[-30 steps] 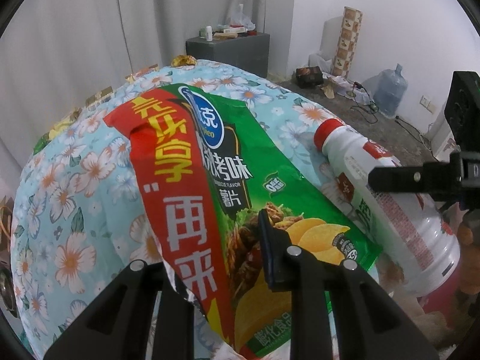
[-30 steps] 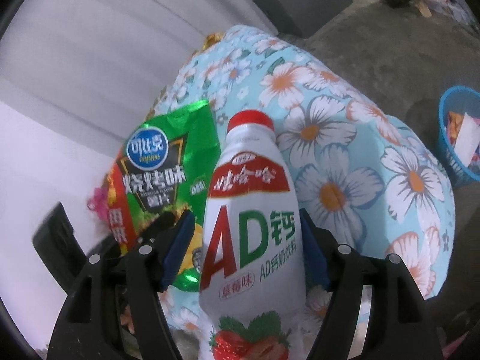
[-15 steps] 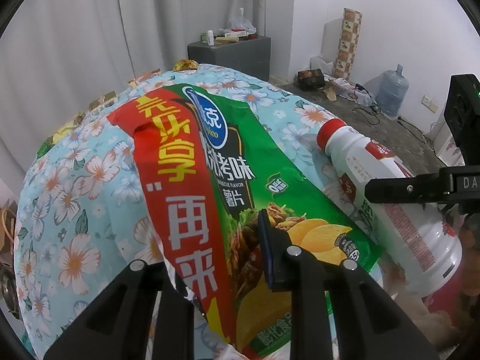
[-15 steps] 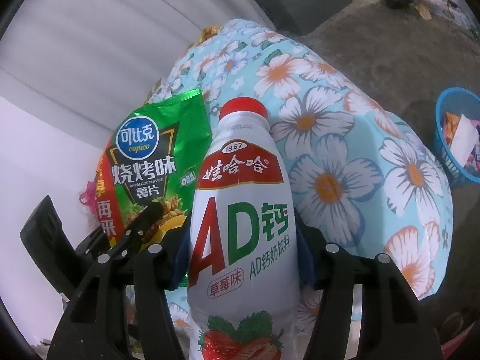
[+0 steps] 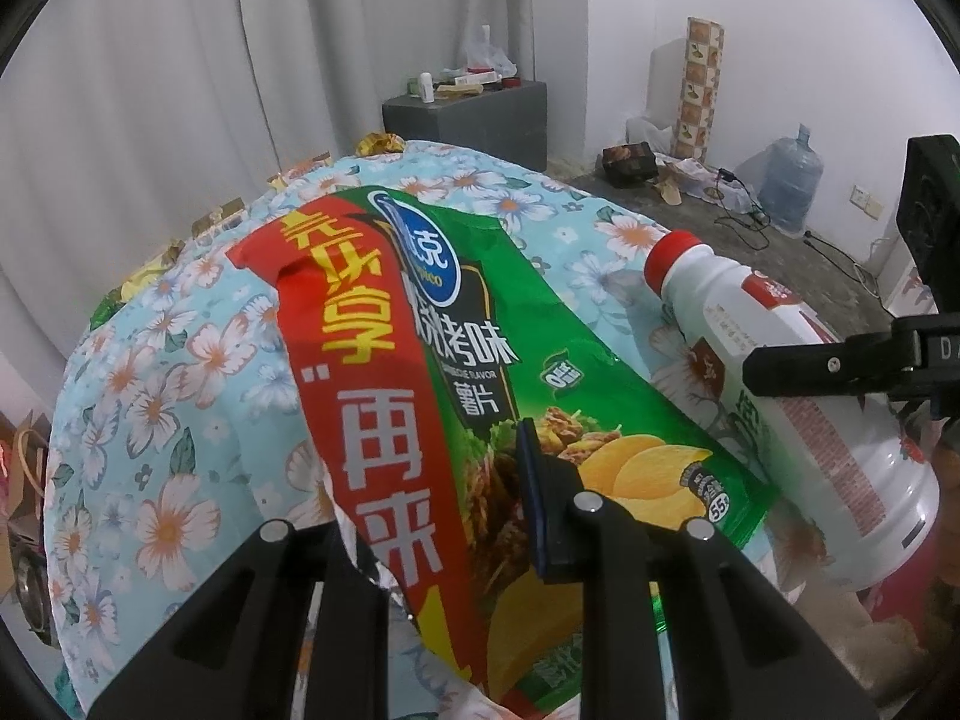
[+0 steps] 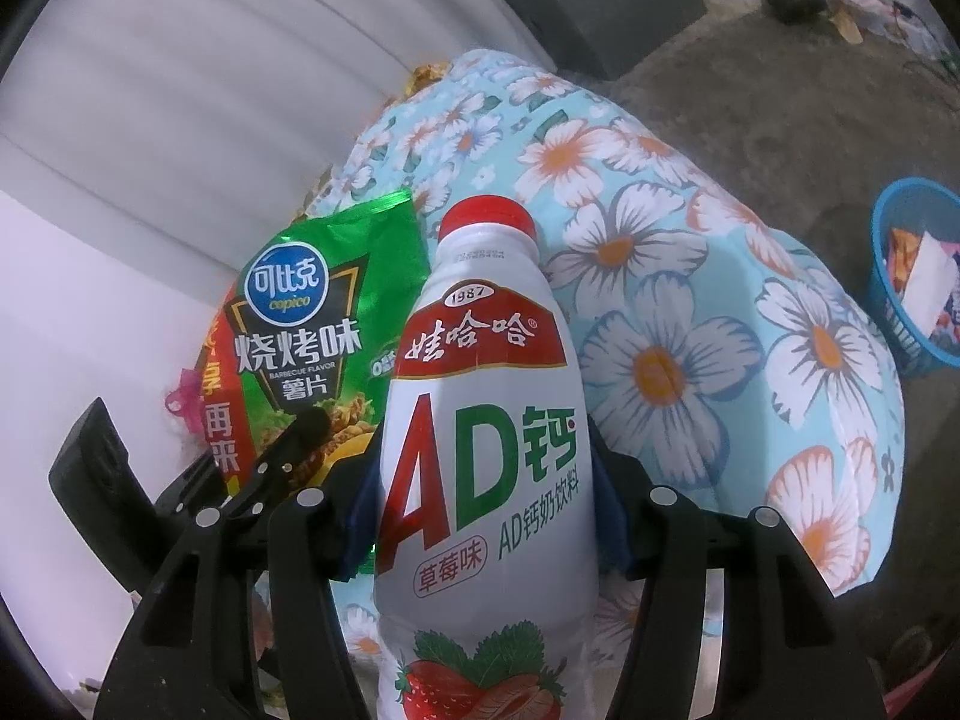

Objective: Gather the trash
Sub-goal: 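Lift the bottle and green chip bag and carry them toward the wastebasket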

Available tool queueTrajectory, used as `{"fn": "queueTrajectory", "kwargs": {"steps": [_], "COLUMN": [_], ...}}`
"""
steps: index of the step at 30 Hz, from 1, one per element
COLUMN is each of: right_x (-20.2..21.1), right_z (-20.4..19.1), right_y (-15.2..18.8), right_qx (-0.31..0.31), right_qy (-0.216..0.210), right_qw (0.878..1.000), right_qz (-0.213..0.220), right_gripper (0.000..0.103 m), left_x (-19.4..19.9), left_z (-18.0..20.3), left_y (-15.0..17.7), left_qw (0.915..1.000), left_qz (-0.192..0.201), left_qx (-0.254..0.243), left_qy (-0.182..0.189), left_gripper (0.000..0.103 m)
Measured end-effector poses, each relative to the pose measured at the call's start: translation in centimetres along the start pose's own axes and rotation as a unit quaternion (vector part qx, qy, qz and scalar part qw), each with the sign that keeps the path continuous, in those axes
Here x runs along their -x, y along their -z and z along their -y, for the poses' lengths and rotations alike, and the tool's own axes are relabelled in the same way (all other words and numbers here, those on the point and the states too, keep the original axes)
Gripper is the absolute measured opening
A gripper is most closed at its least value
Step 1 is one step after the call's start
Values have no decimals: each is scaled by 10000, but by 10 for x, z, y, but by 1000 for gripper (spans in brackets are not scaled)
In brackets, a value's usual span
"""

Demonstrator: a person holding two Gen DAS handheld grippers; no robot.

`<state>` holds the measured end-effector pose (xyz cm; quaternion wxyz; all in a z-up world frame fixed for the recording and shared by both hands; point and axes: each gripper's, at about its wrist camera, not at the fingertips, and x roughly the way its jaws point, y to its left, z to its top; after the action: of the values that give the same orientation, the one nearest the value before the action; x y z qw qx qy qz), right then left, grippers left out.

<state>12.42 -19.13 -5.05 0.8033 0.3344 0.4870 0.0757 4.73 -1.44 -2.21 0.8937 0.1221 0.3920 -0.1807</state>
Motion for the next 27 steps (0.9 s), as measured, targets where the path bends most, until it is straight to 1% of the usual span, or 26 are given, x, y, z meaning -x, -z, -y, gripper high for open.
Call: {"fn": "queueTrajectory", "kwargs": {"steps": [1,2,5,11,27], "right_x": [1,2,6,13,40], "right_z": [0,0,-2,-5,-13], "right_y": [1,0,0,1,9], "right_qx": [10,14,28,66,162], "right_qy": [-8,-13,-37,-97,-288], "right_qw": [10000,10000,10000,9998,9986], "right_qz": [12,21,59,144,411], "right_gripper": [55,55,55,55,55], "left_x": [1,1,4,11,47], "left_z": [0,1,3,7,13], "left_y": [0,0,0,-1,-10], "left_qw": [10000,10000,9999,9996,9967], "left_qz": [16,22,62,209,792], "left_qx": [-4,-12,-77,-202,-153], "left_qy": [-9,-13,-31,-47,-107], "left_gripper": [20,16,11,5,1]}}
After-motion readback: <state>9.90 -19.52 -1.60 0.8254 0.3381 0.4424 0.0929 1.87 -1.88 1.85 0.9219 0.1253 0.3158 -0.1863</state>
